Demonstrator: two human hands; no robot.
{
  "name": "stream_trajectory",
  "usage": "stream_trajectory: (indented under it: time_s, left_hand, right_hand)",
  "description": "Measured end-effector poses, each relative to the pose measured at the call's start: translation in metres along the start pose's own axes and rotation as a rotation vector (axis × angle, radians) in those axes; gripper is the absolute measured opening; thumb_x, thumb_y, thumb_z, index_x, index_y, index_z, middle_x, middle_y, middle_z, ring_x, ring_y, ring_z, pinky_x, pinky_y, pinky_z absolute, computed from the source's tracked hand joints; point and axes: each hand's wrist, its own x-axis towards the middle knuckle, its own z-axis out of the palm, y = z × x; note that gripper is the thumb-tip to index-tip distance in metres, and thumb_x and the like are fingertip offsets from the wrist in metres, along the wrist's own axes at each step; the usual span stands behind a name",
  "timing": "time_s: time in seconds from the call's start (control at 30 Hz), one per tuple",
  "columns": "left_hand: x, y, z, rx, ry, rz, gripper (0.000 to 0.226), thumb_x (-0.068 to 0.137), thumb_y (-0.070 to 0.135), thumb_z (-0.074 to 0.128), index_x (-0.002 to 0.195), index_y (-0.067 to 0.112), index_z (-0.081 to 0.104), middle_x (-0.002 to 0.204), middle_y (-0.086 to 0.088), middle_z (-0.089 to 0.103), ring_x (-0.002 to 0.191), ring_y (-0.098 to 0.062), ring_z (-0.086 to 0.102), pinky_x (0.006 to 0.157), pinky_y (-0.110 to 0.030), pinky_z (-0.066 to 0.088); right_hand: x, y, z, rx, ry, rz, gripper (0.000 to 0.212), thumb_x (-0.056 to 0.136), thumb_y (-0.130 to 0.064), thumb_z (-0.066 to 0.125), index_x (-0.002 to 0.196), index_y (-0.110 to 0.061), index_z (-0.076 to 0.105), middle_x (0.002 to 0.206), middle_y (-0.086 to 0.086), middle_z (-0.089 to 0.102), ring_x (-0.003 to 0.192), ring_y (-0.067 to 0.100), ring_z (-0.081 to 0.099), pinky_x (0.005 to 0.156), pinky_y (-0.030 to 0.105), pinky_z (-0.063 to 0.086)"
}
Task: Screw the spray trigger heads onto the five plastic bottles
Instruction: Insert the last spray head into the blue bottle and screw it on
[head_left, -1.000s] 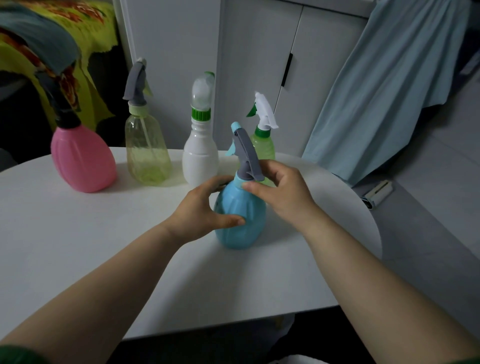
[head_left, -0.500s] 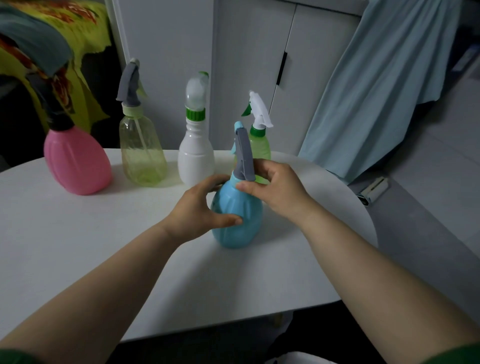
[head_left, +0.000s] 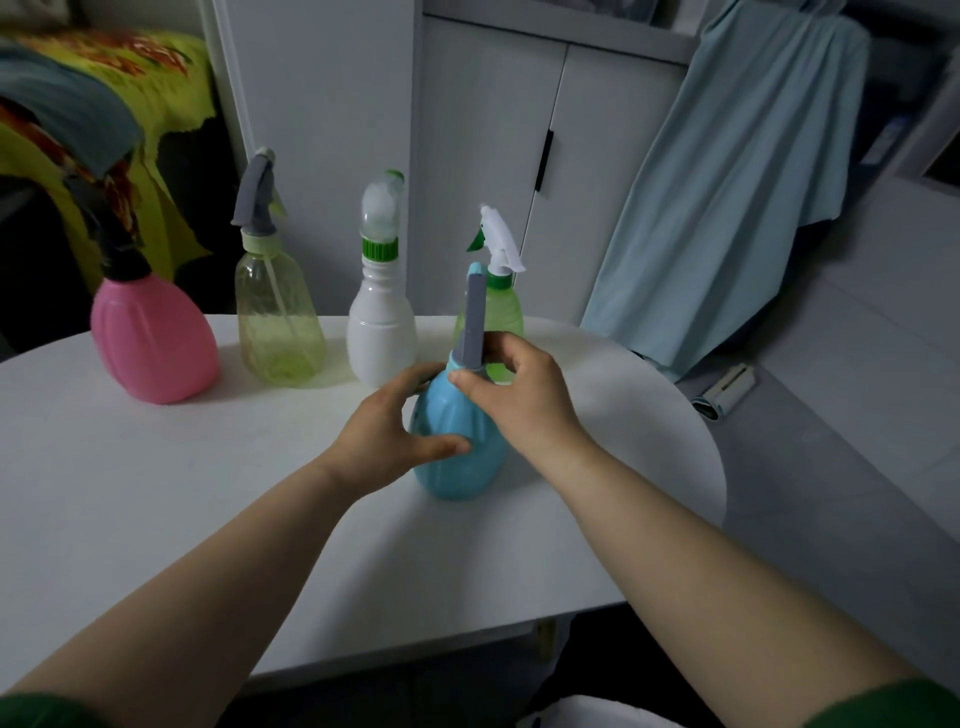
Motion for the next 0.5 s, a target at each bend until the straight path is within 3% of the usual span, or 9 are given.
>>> stream_trajectory:
  time_s: [0.2, 0.27, 0.33, 0.5]
  left_hand:
    - [-0.013, -0.009, 0.002, 0.06, 0.084, -0.009, 0.06, 0.073, 0.025, 0.068, 0.127, 0.018, 0.042, 0.124, 0.007, 0.045, 0.115, -0.007, 0.041, 0.093, -0.015, 0.028]
    - [-0.014, -0.015, 0.002, 0.194, 0.119, 0.028, 0.052, 0.075, 0.025, 0.067, 0.122, 0.015, 0.048, 0.129, -0.002, 0.05, 0.118, -0.016, 0.046, 0.101, -0.025, 0.031]
    - [-0.013, -0.024, 0.002, 0.384, 0.09, 0.019, 0.05, 0.076, 0.03, 0.066, 0.122, 0.015, 0.05, 0.135, -0.006, 0.049, 0.123, -0.022, 0.045, 0.108, -0.037, 0.028]
    - [-0.019, -0.055, 0.008, 0.638, -0.058, -0.094, 0.054, 0.082, 0.047, 0.05, 0.13, 0.025, 0.038, 0.146, 0.004, 0.034, 0.135, -0.012, 0.028, 0.112, -0.03, 0.011]
  right_hand:
    - [0.009, -0.001, -0.019, -0.015, 0.038, 0.01, 0.021, 0.073, -0.014, 0.067, 0.094, -0.013, 0.063, 0.086, -0.003, 0.061, 0.081, 0.012, 0.056, 0.066, 0.013, 0.042]
    - [0.019, 0.002, -0.036, -0.009, 0.1, 0.025, 0.02, 0.073, -0.01, 0.066, 0.093, -0.01, 0.064, 0.084, 0.0, 0.062, 0.078, 0.012, 0.055, 0.06, 0.008, 0.04]
    - [0.032, 0.008, -0.055, -0.023, 0.179, 0.053, 0.02, 0.074, -0.01, 0.065, 0.093, -0.01, 0.064, 0.083, 0.002, 0.061, 0.077, 0.012, 0.055, 0.055, 0.005, 0.037]
    - [0.063, 0.034, -0.093, -0.127, 0.324, 0.123, 0.018, 0.074, -0.007, 0.059, 0.091, -0.009, 0.064, 0.079, 0.003, 0.057, 0.075, 0.015, 0.051, 0.044, 0.003, 0.032]
